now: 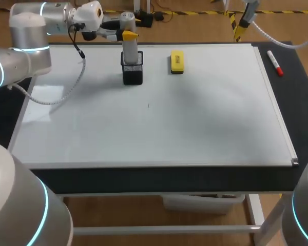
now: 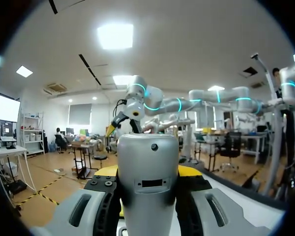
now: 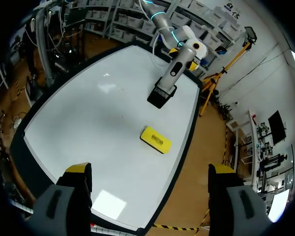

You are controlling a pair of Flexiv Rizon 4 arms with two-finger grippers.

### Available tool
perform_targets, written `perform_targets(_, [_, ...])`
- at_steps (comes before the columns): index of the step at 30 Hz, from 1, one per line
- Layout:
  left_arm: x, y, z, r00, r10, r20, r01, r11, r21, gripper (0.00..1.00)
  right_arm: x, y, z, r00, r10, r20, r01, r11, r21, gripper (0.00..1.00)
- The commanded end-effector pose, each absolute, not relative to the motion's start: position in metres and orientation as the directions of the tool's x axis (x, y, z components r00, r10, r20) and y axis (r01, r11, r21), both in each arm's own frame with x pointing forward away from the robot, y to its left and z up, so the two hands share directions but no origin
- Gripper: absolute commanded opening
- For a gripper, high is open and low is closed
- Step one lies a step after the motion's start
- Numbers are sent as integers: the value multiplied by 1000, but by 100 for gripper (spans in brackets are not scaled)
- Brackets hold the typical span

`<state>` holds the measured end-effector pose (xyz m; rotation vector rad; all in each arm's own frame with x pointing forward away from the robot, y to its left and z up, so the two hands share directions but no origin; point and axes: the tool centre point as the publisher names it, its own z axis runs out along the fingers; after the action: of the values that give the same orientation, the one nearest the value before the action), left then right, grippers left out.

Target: Pick up the inspection probe, press it on each red-marked spot on the whiteboard one by one, put down the probe, pick up the eraser, and wipe off all the red marks.

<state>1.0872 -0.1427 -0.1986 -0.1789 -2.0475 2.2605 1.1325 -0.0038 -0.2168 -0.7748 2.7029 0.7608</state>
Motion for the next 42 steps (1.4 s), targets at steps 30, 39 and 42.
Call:
perform_targets(30, [1101, -148, -253, -979, 202, -39, 22, -85, -996, 0, 1134, -4, -216, -834, -432, -342, -547, 727, 416, 100])
perform_targets(39, [1102, -149, -265, -978, 207, -38, 22, -78, -997, 0, 1134, -4, -216, -834, -432, -342, -547, 727, 416, 100])
perform_targets(42, [1103, -149, -267, -978, 206, -40, 25, -76, -997, 0, 1134, -4, -216, -834, -432, -342, -547, 727, 416, 100])
